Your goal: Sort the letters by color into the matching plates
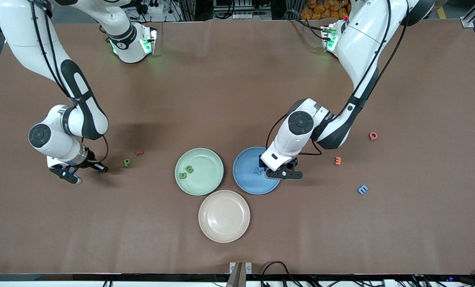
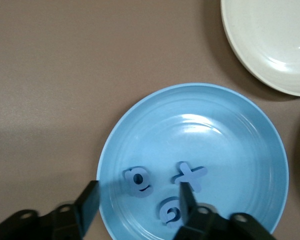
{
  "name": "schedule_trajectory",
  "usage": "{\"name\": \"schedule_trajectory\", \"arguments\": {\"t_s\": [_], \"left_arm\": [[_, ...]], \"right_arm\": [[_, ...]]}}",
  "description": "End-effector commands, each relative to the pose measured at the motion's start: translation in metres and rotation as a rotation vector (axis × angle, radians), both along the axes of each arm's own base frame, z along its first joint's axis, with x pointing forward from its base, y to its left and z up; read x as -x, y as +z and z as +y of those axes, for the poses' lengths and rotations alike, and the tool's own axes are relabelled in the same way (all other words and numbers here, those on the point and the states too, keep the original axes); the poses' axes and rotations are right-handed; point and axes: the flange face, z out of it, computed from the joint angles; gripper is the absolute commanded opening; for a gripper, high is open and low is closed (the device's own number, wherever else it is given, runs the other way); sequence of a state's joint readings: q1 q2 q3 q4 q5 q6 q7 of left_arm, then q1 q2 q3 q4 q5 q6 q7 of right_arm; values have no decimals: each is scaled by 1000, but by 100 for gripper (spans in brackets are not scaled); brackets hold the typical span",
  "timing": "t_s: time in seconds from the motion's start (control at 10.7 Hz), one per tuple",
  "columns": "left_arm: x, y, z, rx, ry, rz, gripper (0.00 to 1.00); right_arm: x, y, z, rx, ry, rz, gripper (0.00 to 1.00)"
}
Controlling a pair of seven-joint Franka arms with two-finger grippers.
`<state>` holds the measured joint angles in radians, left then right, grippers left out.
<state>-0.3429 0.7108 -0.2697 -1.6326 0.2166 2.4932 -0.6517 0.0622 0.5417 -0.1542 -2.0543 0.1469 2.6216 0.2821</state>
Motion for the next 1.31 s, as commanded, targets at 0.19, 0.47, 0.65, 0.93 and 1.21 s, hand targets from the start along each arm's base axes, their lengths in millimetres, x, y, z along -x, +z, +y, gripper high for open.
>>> {"name": "schedule_trajectory", "arguments": {"t_s": [0.19, 0.47, 0.65, 0.93, 1.21], "left_arm": [[-50, -11, 87, -140, -54, -50, 100], [-78, -7, 159, -184, -104, -58, 100], [-88, -2, 196, -210, -162, -44, 100], [-95, -8, 239, -219, -170, -5, 100], [-106, -12, 305, -248, -279, 9, 100]], "right_arm": [[-2, 11, 13, -1, 143, -7, 22], [-16, 36, 21, 14, 208, 17, 22], [-29, 51, 48, 4, 214, 32, 22], [-38, 62, 85, -5, 203, 30, 22], [-39, 65, 145, -9, 181, 19, 22]]}}
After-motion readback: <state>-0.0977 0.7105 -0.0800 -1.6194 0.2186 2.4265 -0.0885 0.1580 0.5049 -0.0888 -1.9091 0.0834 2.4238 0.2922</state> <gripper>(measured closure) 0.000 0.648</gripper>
